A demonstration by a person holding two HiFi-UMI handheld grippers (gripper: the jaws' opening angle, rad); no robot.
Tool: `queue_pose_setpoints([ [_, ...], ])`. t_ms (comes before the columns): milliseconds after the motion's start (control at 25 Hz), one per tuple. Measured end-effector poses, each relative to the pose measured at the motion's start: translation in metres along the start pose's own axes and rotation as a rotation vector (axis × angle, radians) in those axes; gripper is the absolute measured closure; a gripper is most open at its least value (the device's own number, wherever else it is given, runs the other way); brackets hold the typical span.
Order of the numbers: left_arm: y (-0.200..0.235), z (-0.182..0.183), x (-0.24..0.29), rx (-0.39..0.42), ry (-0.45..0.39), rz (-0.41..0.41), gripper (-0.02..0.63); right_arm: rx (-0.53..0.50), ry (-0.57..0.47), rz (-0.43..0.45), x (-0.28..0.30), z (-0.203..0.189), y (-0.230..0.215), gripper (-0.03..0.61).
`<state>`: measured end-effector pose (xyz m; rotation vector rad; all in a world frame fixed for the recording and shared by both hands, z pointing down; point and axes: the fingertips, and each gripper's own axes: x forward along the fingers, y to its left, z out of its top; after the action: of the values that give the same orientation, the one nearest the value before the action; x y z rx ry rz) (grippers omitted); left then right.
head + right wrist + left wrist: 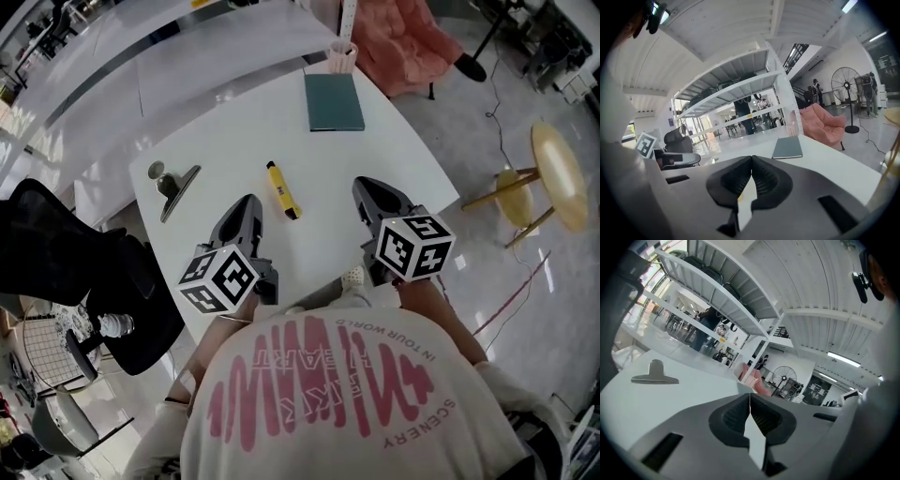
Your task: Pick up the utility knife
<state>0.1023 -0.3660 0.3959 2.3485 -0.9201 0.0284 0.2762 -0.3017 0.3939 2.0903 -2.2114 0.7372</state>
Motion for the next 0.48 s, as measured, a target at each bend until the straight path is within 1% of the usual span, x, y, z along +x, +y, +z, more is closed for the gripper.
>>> queue_pose_setpoints([
  [120, 0.007, 0.0, 0.014, -0.03, -0.017, 0.085, 0.589, -0.02, 0.033, 0.057, 0.019, 0.014, -0.013, 0.563],
  [320, 0.013, -0.005, 0.04, -0.062, -0.063, 0.182, 0.589, -0.03, 0.072, 0.136, 0.05, 0.028, -0.041, 0.563],
  [480, 0.019, -0.017, 0.063, -0.088, -0.073, 0.252, 0.589, -0.046, 0.094, 0.202, 0.073, 0.036, -0.061, 0.563],
])
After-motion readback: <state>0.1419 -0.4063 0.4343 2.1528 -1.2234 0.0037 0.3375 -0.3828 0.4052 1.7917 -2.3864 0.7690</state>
